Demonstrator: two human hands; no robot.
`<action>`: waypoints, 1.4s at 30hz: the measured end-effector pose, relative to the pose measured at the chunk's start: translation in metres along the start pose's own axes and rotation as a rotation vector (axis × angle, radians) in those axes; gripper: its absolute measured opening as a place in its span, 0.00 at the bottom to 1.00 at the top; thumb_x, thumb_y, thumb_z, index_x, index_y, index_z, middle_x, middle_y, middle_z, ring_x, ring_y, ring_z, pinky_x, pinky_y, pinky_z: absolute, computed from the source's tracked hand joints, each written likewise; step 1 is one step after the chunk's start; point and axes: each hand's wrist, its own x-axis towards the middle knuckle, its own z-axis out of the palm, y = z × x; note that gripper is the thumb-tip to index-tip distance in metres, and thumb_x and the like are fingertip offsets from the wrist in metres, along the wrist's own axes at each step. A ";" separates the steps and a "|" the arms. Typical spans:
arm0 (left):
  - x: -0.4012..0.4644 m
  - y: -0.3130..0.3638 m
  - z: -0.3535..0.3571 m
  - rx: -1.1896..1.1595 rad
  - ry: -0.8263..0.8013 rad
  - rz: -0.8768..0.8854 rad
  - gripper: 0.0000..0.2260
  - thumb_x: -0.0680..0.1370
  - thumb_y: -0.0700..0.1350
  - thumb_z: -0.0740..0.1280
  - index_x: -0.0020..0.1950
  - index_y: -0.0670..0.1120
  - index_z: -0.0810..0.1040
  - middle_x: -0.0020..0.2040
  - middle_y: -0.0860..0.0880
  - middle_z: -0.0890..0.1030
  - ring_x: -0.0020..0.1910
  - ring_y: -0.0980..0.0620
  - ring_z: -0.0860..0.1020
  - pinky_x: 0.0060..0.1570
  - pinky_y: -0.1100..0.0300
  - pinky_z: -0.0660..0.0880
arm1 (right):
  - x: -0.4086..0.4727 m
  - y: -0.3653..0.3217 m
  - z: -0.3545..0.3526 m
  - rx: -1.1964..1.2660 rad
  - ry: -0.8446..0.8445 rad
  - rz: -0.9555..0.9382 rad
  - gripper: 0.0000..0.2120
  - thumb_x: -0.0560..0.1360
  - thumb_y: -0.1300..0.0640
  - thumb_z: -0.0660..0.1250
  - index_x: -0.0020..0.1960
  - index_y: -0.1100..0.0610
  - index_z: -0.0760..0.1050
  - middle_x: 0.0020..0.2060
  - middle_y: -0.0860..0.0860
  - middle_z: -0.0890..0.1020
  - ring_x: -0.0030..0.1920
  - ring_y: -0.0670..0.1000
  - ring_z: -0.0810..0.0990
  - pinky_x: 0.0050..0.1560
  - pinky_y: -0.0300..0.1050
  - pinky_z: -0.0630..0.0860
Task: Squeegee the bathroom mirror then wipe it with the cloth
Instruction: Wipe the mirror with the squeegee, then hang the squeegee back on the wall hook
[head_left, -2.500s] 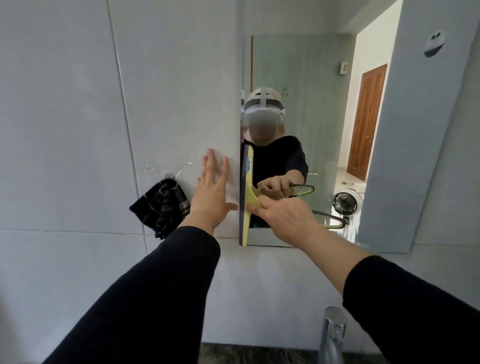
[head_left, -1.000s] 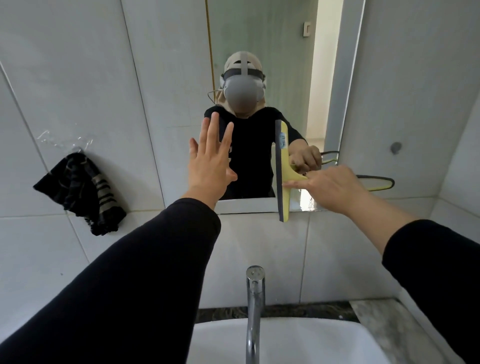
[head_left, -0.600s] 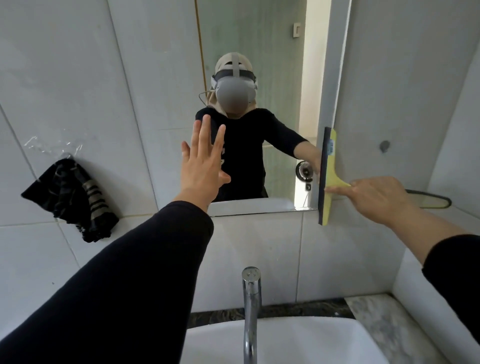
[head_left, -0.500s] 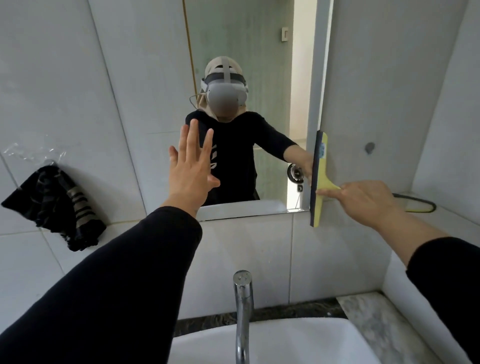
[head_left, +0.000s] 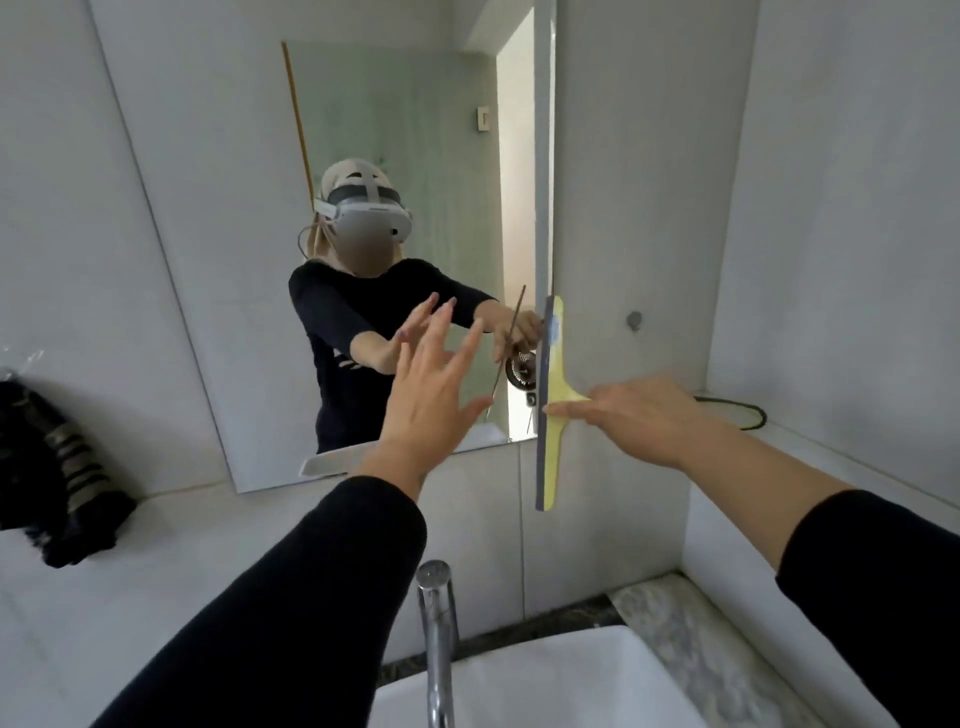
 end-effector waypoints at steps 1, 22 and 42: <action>0.000 0.013 0.002 -0.107 -0.036 0.010 0.39 0.74 0.52 0.71 0.78 0.53 0.53 0.79 0.43 0.47 0.78 0.43 0.48 0.73 0.41 0.56 | -0.002 -0.003 -0.005 0.018 0.005 0.002 0.31 0.81 0.62 0.52 0.73 0.31 0.49 0.51 0.50 0.77 0.46 0.55 0.79 0.35 0.45 0.68; -0.042 0.040 -0.029 -1.223 0.163 -0.822 0.36 0.76 0.44 0.69 0.78 0.57 0.51 0.49 0.48 0.81 0.46 0.49 0.82 0.48 0.49 0.81 | -0.012 -0.079 -0.072 -0.163 0.402 0.036 0.16 0.72 0.54 0.70 0.59 0.44 0.79 0.54 0.51 0.79 0.59 0.56 0.74 0.67 0.58 0.61; -0.030 0.100 0.006 -0.558 -0.005 -0.915 0.46 0.76 0.51 0.69 0.77 0.50 0.35 0.79 0.45 0.43 0.77 0.41 0.51 0.71 0.42 0.60 | 0.028 -0.006 -0.052 1.237 0.486 1.038 0.26 0.70 0.59 0.70 0.67 0.59 0.68 0.56 0.58 0.79 0.53 0.61 0.80 0.50 0.54 0.80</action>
